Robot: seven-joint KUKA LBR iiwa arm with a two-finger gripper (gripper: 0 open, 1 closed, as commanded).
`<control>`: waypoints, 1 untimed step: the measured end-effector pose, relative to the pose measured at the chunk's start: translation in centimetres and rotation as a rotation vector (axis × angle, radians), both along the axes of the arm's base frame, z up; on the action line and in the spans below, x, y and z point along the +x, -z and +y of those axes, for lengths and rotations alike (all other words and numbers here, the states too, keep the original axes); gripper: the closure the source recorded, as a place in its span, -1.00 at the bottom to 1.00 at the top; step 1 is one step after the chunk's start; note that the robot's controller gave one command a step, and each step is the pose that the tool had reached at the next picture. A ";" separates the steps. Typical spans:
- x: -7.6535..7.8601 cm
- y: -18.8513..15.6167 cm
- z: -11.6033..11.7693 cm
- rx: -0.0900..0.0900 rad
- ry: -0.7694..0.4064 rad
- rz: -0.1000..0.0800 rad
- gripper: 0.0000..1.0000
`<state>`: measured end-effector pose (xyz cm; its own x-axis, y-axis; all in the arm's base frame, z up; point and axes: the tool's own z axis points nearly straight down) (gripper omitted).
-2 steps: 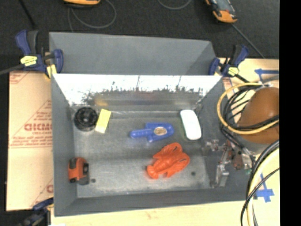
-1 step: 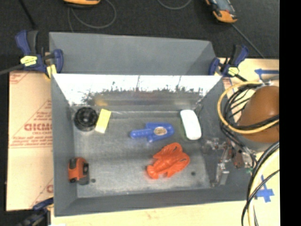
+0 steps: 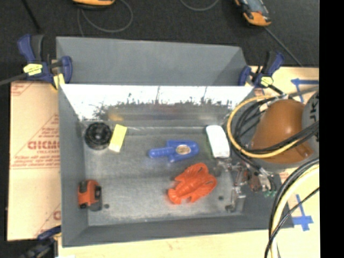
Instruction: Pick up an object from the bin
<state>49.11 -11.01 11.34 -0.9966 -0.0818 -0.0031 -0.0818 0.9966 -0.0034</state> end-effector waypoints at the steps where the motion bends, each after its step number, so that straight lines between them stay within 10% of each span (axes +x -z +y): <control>1: 0.3 2.9 0.9 0.006 -0.185 0.000 -1.00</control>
Offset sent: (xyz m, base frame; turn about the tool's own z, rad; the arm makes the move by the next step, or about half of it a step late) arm 0.0413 0.0718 -0.0345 -0.2013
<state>49.39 -10.12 8.42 -0.9646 -0.2638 -0.0044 -0.2638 0.9646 0.0021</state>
